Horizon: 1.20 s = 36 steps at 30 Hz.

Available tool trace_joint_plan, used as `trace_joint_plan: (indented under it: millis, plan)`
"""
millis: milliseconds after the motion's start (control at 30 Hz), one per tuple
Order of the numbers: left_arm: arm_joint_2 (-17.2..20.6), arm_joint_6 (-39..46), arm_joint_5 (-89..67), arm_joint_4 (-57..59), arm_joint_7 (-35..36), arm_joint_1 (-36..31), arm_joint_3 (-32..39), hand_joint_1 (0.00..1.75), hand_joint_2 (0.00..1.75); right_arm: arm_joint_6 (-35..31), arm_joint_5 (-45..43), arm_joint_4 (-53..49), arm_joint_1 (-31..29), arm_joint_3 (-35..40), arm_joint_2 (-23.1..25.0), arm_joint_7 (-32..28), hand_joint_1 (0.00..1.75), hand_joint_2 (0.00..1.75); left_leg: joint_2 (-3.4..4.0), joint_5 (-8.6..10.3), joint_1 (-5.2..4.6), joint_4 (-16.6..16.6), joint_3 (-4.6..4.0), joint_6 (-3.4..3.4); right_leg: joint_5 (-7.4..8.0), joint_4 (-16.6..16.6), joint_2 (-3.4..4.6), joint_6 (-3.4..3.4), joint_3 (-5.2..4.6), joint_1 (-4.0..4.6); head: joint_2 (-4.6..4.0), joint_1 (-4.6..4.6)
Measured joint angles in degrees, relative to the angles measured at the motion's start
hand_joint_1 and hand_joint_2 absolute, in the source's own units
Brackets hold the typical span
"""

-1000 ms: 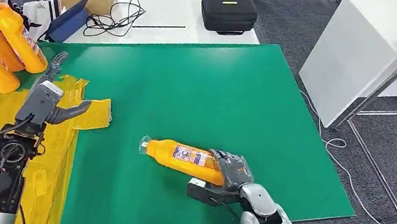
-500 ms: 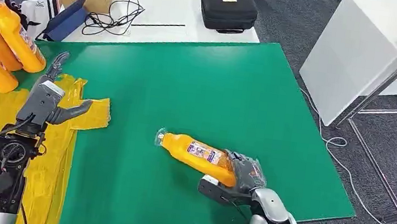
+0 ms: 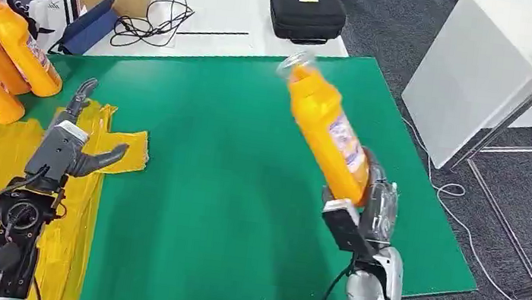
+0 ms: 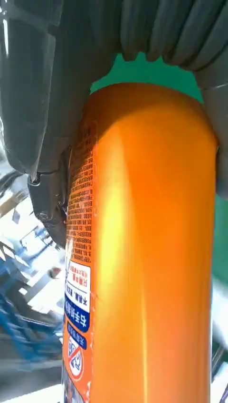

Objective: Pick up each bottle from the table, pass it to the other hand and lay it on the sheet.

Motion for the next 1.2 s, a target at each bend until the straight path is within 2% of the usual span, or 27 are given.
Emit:
trace_joint_plan:
  millis: [133, 267, 400, 533, 633, 967, 1200]
  plan:
    - [-1.0, -6.06, 6.13, 0.04, -2.05, -0.99, -1.33, 0.0, 1.75, 2.0, -16.18, -0.37, -0.03, -3.05, 2.35, -8.07, 1.75, 1.75, 0.0, 0.0, 0.0, 0.0, 0.0, 0.0, 0.0, 0.0, 0.0, 0.0, 0.0, 0.0, 0.0, 0.0]
    - [-2.09, -13.22, 12.89, 0.76, -2.73, -2.97, -3.43, 0.0, 1.75, 4.48, -21.62, 0.72, -0.92, -3.6, 3.82, -12.29, 1.75, 1.75, 0.02, 0.0, 0.0, 0.0, -0.01, 0.0, 0.01, 0.0, 0.01, 0.0, 0.0, 0.0, 0.0, 0.0]
    - [-2.97, -13.96, 13.64, 1.4, -2.75, -3.85, -4.63, 0.0, 1.75, 4.77, -22.14, 1.79, -1.53, -3.6, 4.54, -12.6, 1.75, 1.75, 0.03, 0.0, 0.0, 0.0, -0.01, 0.0, 0.01, 0.01, 0.01, 0.0, 0.0, 0.01, 0.0, -0.02]
    - [-3.32, -20.52, 18.78, 2.38, -2.25, -4.86, -6.08, 0.0, 1.75, 6.65, -22.69, 3.68, -3.11, -3.29, 4.85, -13.1, 1.75, 1.75, 0.01, 0.01, 0.03, 0.0, -0.02, -0.01, 0.01, 0.01, 0.0, 0.0, -0.01, 0.03, 0.0, 0.0]
    - [-3.8, -22.29, 21.42, 3.48, -1.05, -6.19, -8.57, 0.0, 1.75, 7.45, -22.45, 6.19, -5.38, -1.94, 5.51, -14.04, 1.75, 1.75, 0.03, 0.01, 0.02, 0.0, -0.02, 0.0, 0.01, 0.01, 0.01, 0.0, -0.01, 0.03, 0.0, 0.0]
    - [-4.37, -21.59, 24.48, 4.87, 0.37, -7.9, -17.55, 0.0, 1.75, 7.09, -16.52, 13.64, -10.89, 4.88, 7.21, -15.0, 1.75, 1.75, 0.04, 0.02, 0.03, 0.0, -0.03, -0.01, 0.01, 0.02, 0.01, 0.0, -0.01, 0.03, 0.0, 0.0]
    - [-4.74, -21.04, 25.94, 6.29, 0.68, -8.93, -21.15, 0.0, 1.75, 4.77, -13.05, 19.91, -13.81, 10.89, 9.07, -15.31, 1.75, 1.75, 0.01, 0.02, 0.05, 0.0, -0.04, -0.01, 0.01, 0.02, 0.0, -0.01, -0.03, 0.05, 0.0, -0.02]
